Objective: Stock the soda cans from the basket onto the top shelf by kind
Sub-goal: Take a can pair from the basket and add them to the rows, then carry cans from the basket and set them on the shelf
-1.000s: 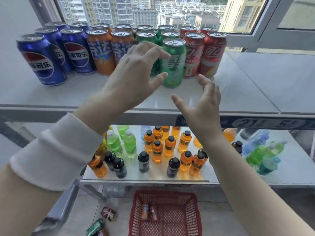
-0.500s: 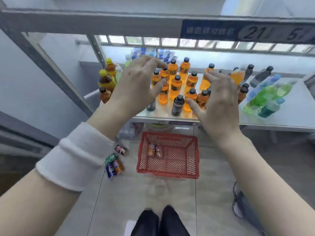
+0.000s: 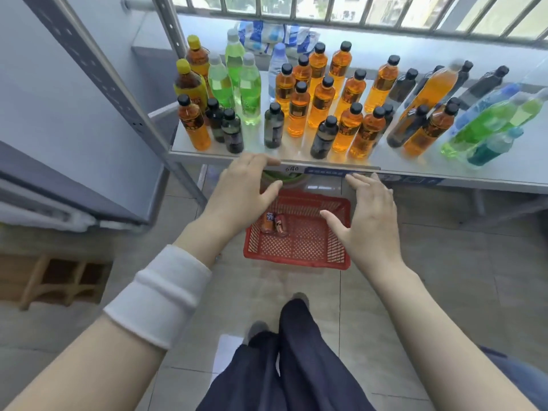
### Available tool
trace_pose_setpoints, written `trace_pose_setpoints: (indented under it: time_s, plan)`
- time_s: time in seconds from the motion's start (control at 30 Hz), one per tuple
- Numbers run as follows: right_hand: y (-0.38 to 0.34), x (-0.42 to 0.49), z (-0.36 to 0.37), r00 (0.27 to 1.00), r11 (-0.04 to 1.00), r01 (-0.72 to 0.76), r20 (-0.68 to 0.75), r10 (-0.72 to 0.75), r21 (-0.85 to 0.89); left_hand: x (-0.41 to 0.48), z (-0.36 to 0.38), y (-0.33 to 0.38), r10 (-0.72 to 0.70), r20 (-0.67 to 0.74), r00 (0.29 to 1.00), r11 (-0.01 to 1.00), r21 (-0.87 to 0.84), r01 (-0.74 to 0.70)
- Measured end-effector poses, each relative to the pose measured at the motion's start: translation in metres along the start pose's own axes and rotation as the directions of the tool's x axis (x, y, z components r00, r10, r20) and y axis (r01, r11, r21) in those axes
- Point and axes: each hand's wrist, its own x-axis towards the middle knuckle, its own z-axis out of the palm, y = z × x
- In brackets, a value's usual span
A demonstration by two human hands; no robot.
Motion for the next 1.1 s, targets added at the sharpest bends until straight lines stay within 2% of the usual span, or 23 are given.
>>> trace_pose_setpoints:
  time_s: [0.17,0.43,0.53,0.6,0.7,0.83,0.93,1.03,1.1]
  plan:
    - [0.037,0.0,0.047,0.98,0.99,-0.122,0.169,0.109,0.071,0.001,0.052,-0.036,-0.165,0.101,0.981,0.986,-0.022,0.168]
    - [0.109,-0.003,0.157,0.825,0.921,-0.376,0.488,0.285,0.098,0.0,0.177,-0.099,-0.389,0.246,0.888,0.89,-0.148,0.431]
    - [0.147,0.001,0.237,0.725,0.852,-0.513,0.584,0.364,0.105,0.013,0.255,-0.147,-0.462,0.333,0.822,0.817,-0.201,0.541]
    - [0.173,0.008,0.303,0.652,0.783,-0.61,0.64,0.407,0.123,0.024,0.316,-0.187,-0.493,0.4,0.773,0.792,-0.162,0.589]
    - [0.209,0.025,0.402,0.622,0.714,-0.677,0.655,0.429,0.176,0.045,0.405,-0.249,-0.529,0.44,0.726,0.781,-0.084,0.619]
    - [0.247,0.045,0.526,0.553,0.614,-0.767,0.678,0.484,0.187,0.078,0.5,-0.318,-0.586,0.41,0.699,0.722,-0.128,0.68]
    - [0.273,0.058,0.606,0.545,0.62,-0.766,0.683,0.486,0.17,0.105,0.565,-0.373,-0.664,0.359,0.656,0.655,-0.144,0.742]
    - [0.289,0.075,0.663,0.597,0.703,-0.698,0.65,0.47,0.133,0.129,0.62,-0.42,-0.808,0.316,0.497,0.455,-0.202,0.867]
    - [0.298,0.087,0.695,0.623,0.74,-0.664,0.626,0.469,0.107,0.143,0.648,-0.439,-0.843,0.298,0.447,0.387,-0.24,0.89]
